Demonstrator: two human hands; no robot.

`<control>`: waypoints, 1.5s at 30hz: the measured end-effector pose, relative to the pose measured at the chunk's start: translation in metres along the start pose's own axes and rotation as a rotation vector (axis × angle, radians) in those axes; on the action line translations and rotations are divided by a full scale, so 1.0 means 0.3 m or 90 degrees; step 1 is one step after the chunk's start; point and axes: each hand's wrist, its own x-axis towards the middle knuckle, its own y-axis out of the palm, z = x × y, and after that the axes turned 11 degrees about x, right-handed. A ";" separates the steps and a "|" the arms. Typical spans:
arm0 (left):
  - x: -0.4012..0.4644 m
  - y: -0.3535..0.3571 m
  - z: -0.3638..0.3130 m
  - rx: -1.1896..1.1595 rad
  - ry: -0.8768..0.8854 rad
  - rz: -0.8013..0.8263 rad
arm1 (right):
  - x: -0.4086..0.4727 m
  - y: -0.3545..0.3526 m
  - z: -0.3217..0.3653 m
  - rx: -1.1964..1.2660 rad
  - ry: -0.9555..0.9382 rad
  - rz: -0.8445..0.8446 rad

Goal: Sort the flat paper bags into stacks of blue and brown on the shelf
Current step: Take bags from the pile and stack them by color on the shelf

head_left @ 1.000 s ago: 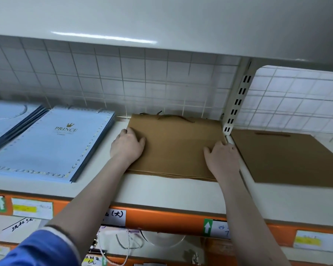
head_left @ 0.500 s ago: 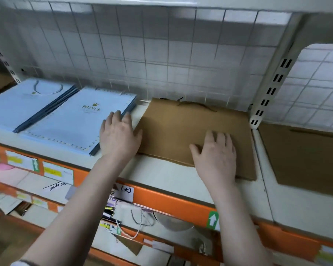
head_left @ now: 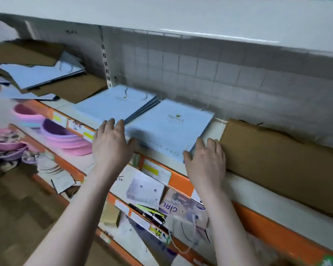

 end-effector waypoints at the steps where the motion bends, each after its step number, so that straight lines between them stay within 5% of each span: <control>1: 0.018 -0.006 0.081 0.003 -0.012 -0.003 | 0.002 0.038 0.067 0.000 -0.009 0.005; 14: 0.294 -0.072 0.920 0.040 -0.084 -0.049 | 0.081 0.431 0.838 0.031 -0.095 0.011; 31: 1.017 0.098 1.518 0.080 -0.157 -0.072 | 0.603 0.943 1.534 0.078 -0.124 0.047; 45: 1.622 0.285 1.918 0.003 -0.101 -0.049 | 0.970 1.268 1.968 0.031 -0.111 -0.020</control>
